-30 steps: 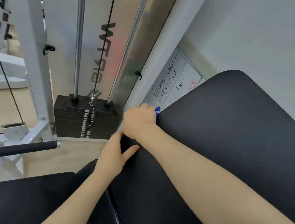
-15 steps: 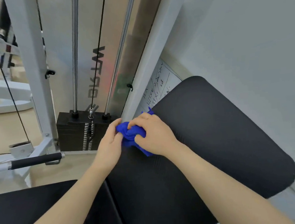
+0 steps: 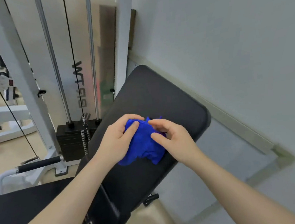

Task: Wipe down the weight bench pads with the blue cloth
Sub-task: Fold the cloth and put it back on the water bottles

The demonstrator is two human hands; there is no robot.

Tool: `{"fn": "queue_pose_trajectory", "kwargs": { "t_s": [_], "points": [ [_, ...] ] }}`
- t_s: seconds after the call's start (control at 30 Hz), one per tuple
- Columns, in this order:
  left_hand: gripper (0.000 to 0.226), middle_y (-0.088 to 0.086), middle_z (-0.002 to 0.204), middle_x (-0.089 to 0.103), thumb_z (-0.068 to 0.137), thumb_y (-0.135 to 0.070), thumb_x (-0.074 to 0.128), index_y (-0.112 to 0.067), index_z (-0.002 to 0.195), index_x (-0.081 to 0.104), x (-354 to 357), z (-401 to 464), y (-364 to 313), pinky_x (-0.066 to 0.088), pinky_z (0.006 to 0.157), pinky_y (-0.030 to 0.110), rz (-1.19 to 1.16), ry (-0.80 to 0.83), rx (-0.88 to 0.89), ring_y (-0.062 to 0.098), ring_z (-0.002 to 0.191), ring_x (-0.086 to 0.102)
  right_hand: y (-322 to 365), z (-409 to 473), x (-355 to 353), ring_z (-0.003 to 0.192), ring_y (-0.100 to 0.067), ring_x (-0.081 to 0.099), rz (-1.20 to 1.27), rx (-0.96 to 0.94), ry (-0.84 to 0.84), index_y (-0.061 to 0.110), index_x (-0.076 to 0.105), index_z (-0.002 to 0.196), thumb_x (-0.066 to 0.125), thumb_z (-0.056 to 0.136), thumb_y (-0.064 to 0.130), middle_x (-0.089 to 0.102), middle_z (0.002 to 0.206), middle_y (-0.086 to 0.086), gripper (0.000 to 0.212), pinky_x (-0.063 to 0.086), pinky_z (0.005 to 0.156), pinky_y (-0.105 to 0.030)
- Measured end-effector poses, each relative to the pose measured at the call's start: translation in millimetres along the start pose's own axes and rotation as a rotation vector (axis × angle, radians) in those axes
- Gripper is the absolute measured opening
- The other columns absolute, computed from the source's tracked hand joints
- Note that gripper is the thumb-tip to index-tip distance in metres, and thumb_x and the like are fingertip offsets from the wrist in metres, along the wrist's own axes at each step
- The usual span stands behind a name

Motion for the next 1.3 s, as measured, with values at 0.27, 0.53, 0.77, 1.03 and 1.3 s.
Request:
{"fn": "queue_pose_trajectory", "kwargs": {
  "t_s": [0.27, 0.53, 0.77, 1.03, 1.3],
  "points": [
    [0.035, -0.04, 0.097, 0.059, 0.093, -0.01, 0.048, -0.044, 0.093, 0.057, 69.0, -55.3, -100.1, 0.036, 0.08, 0.0, 0.208, 0.184, 0.166, -0.011, 0.096, 0.055, 13.0, -90.3, -70.6, 0.076, -0.01, 0.06, 0.009, -0.046, -0.013, 0.022, 0.061, 0.084, 0.065, 0.081, 0.015, 0.066, 0.084, 0.006, 0.009, 0.049, 0.069, -0.022],
    [0.027, -0.005, 0.073, 0.061, 0.089, -0.042, 0.044, -0.022, 0.085, 0.062, 112.3, -83.2, -153.5, 0.038, 0.058, 0.014, 0.477, 0.201, 0.295, 0.009, 0.069, 0.053, 48.1, -174.9, -129.1, 0.063, -0.024, 0.06, -0.748, -0.409, -0.372, 0.014, 0.065, 0.087, 0.039, 0.088, 0.033, 0.064, 0.087, -0.002, 0.032, 0.049, 0.043, -0.034],
    [0.028, -0.006, 0.084, 0.061, 0.073, -0.031, 0.054, -0.034, 0.048, 0.041, 175.8, -112.2, -183.7, 0.038, 0.066, 0.008, 0.231, 0.445, 0.34, 0.002, 0.07, 0.055, 34.7, -221.3, -173.6, 0.073, -0.025, 0.061, -0.685, -0.442, -0.369, 0.013, 0.072, 0.095, 0.042, 0.088, 0.027, 0.068, 0.091, -0.003, 0.033, 0.048, 0.06, -0.03],
    [0.03, -0.009, 0.057, 0.05, 0.079, -0.029, 0.069, -0.016, 0.07, 0.044, 229.0, -108.2, -142.2, 0.041, 0.056, 0.025, 0.258, 0.622, 0.065, 0.011, 0.052, 0.043, -23.2, -256.8, -237.4, 0.067, -0.013, 0.052, -0.278, 0.069, -0.392, 0.019, 0.063, 0.094, 0.05, 0.091, 0.011, 0.061, 0.071, 0.002, 0.015, 0.036, 0.06, -0.009],
    [0.023, 0.005, 0.081, 0.06, 0.089, -0.009, 0.046, -0.031, 0.085, 0.042, 227.9, -120.4, -90.0, 0.047, 0.067, 0.038, 0.436, 0.742, 0.06, 0.026, 0.067, 0.054, -58.0, -306.1, -231.0, 0.068, -0.018, 0.047, -0.06, 0.434, -0.252, 0.017, 0.064, 0.069, 0.045, 0.085, 0.002, 0.058, 0.075, -0.008, 0.029, 0.039, 0.065, -0.029]
  ]
}}
Point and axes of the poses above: each hand's wrist, its own z-axis towards the middle knuckle, its own x-axis out of the palm, y = z × x, the point moved 10 cm from there along z, towards the middle knuckle
